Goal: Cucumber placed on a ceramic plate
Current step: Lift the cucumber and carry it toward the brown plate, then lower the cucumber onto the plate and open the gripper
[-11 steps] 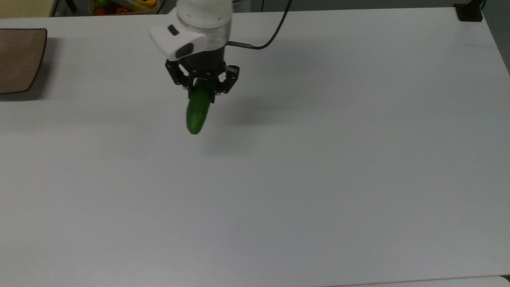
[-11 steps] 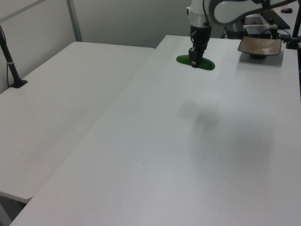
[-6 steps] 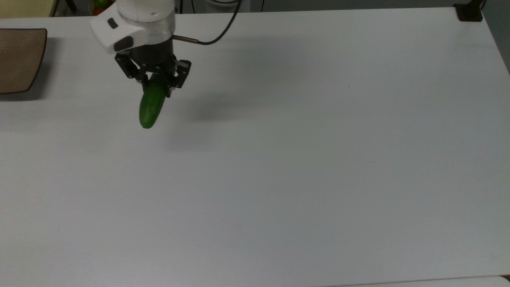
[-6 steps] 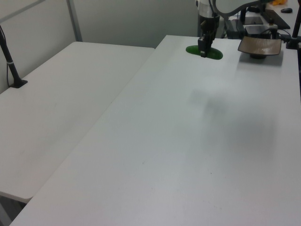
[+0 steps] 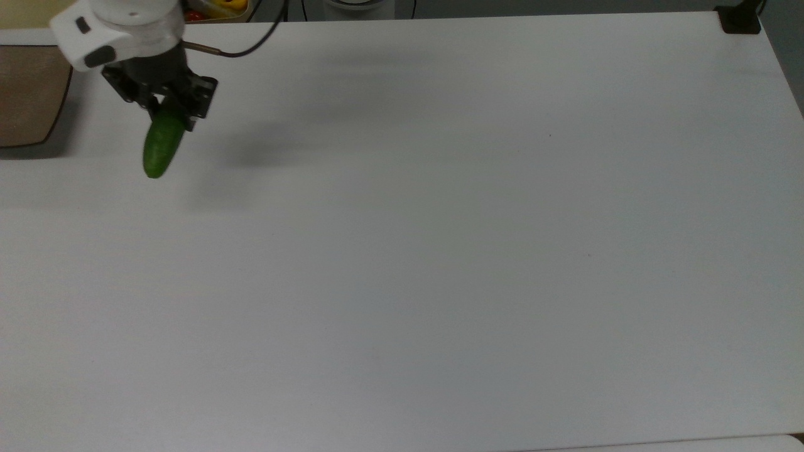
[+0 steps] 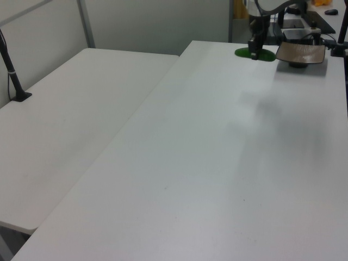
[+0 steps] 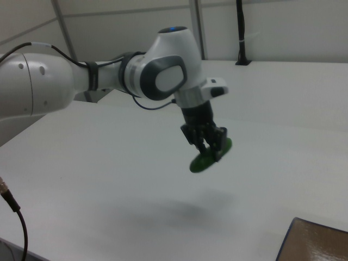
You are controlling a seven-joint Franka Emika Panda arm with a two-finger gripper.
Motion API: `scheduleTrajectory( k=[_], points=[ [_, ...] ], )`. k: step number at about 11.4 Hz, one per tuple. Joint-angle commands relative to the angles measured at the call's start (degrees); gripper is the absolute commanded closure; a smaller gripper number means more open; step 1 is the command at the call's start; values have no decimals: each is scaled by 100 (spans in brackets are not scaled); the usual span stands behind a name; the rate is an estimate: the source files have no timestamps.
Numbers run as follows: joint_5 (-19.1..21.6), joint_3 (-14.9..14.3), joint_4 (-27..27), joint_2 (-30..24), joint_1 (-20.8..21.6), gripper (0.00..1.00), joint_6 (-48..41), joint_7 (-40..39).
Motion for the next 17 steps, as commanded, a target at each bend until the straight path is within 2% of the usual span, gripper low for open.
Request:
scheduleTrajectory(
  k=[1, 3, 8, 10, 12, 13, 17],
  points=[
    [263, -522, -340, -196, -123, 70, 63, -926],
    [466, -559, -428, -187, -430, 70, 456, -1253],
    [957, -673, -429, -117, -1159, 70, 511, -2377],
    [976, -673, -428, -117, -1502, 70, 485, -2703],
    [1002, -673, -420, -56, -1705, 70, 494, -2818],
    [1150, -673, -367, 14, -1819, 70, 494, -2897],
    [1354, -664, -358, 50, -2145, 69, 502, -3582]
  ],
)
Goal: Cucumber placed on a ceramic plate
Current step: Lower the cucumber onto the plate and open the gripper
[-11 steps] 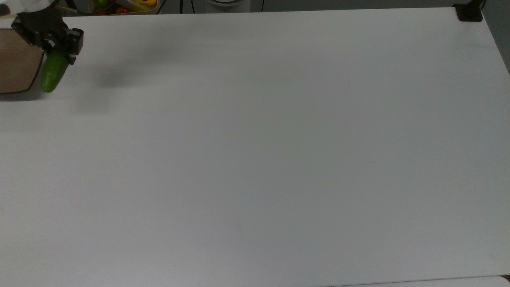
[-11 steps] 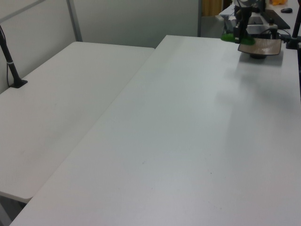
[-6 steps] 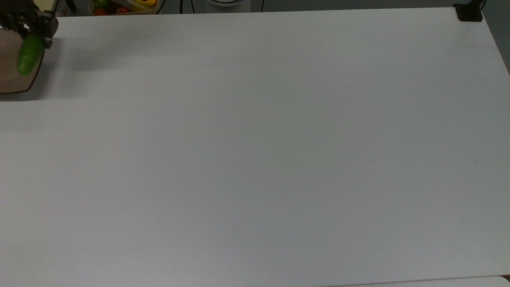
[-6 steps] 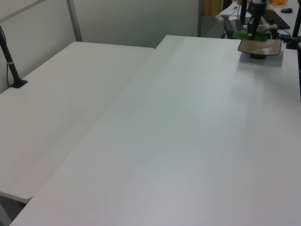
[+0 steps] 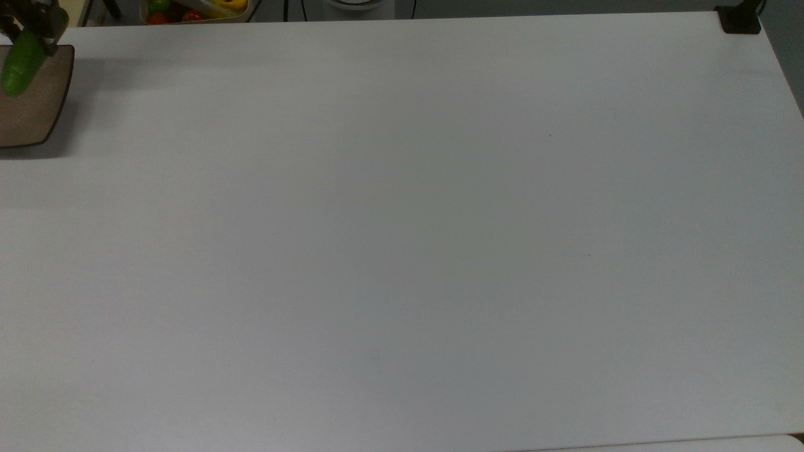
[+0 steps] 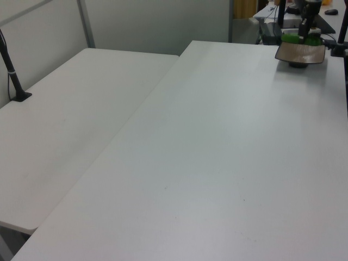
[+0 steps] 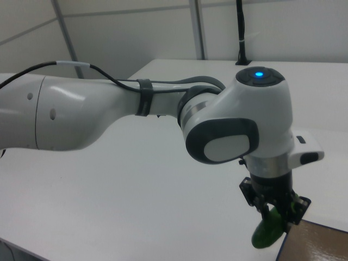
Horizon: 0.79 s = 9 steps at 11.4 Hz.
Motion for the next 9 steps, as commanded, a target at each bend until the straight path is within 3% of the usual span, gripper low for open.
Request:
scheduleTrajectory(
  k=[1, 3, 6, 8, 9],
  points=[
    [157, -8, -74, 16, -96, 69, 160, -558],
    [192, -8, -48, 226, -122, 69, 404, -673],
    [674, 132, -48, 648, -157, 69, 1721, -699],
    [649, 203, -56, 754, -166, 68, 1812, -865],
    [649, 212, -91, 763, -166, 60, 1813, -1102]
  ],
)
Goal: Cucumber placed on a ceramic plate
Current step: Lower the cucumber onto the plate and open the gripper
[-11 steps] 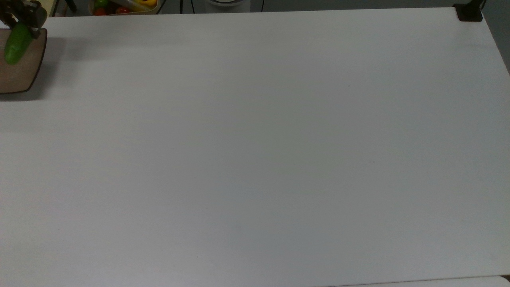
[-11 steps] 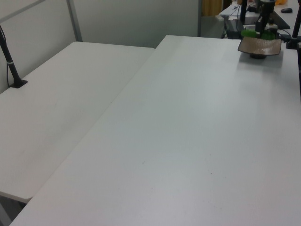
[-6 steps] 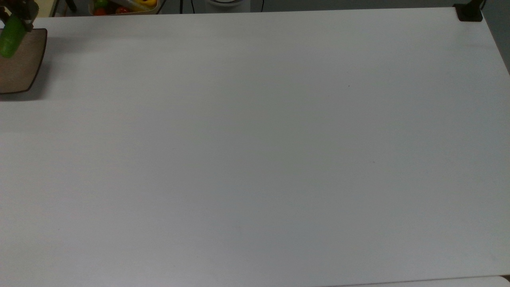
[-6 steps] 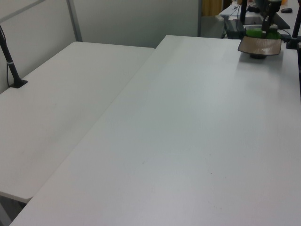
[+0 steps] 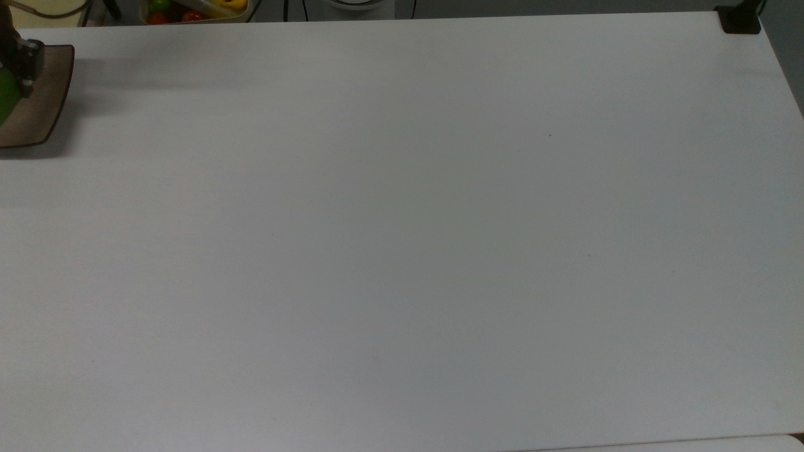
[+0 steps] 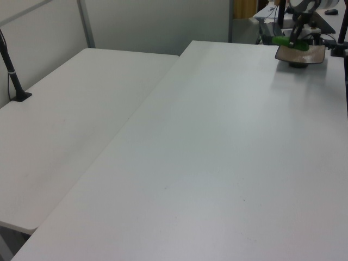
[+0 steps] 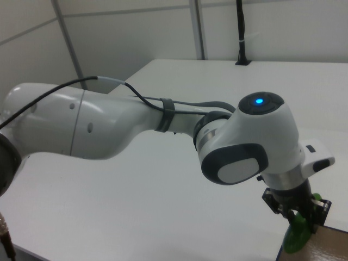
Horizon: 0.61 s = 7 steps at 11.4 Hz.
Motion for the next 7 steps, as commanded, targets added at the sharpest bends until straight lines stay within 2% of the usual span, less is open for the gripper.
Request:
scheduleTrajectory(
  k=[1, 4, 5, 6, 7],
  points=[
    [108, 79, -109, 10, -44, 58, 149, -651],
    [108, 79, -101, -7, -44, 39, 61, -819],
    [108, 79, -110, -16, -44, 38, 52, -828],
    [108, 79, -110, -16, -44, 33, 52, -819],
    [108, 79, -110, -16, -35, 14, 43, -819]
  ],
)
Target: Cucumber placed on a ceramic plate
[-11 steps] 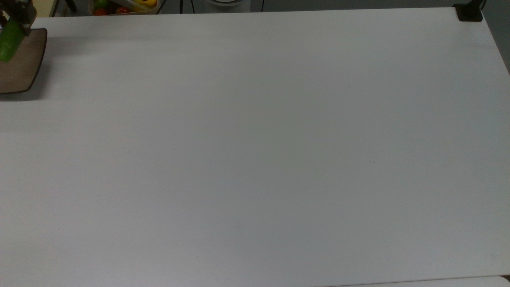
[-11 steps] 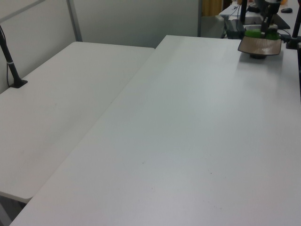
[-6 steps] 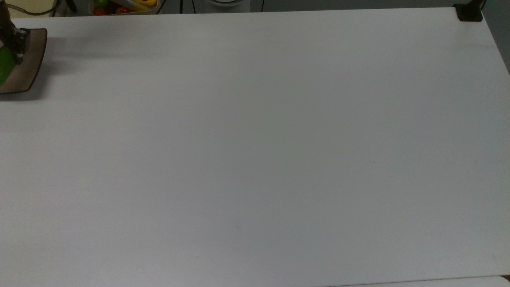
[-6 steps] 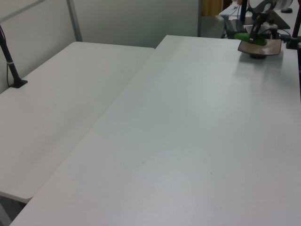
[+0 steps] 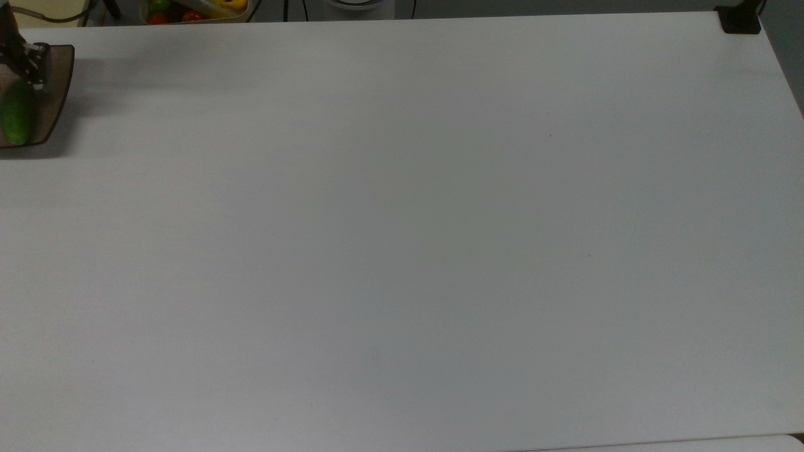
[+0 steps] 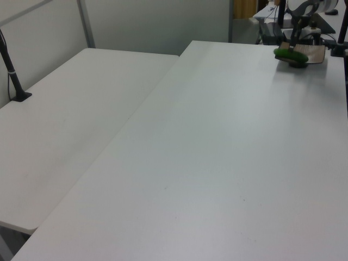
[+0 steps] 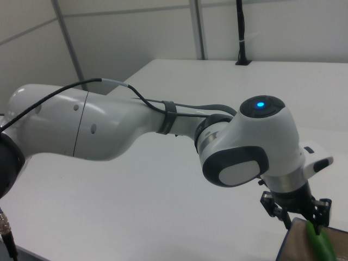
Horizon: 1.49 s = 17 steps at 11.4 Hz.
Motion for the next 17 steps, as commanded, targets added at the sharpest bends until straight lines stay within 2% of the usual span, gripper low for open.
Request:
scheduleTrajectory(
  k=[1, 4, 7, 8, 9, 11, 12, 14, 16, 17],
  points=[
    [106, 52, -108, -102, -17, 0, 17, -171],
    [133, 52, -29, -224, -25, 0, -491, 39],
    [133, 78, -20, -628, 45, 0, -1169, 1292],
    [133, 244, -20, -734, 45, 0, -1179, 1645],
    [-6, 532, -12, -839, 36, 0, -1179, 1848],
    [-87, 894, -20, -1304, 18, 0, -1344, 2418],
    [-130, 1113, -12, -1550, 45, 0, -1659, 2752],
    [-612, 1509, -20, -2103, 158, 0, -2502, 3385],
    [-711, 1730, -12, -2587, 334, 0, -3197, 3642],
    [-728, 1731, -11, -2850, 526, 0, -3487, 3774]
  ],
)
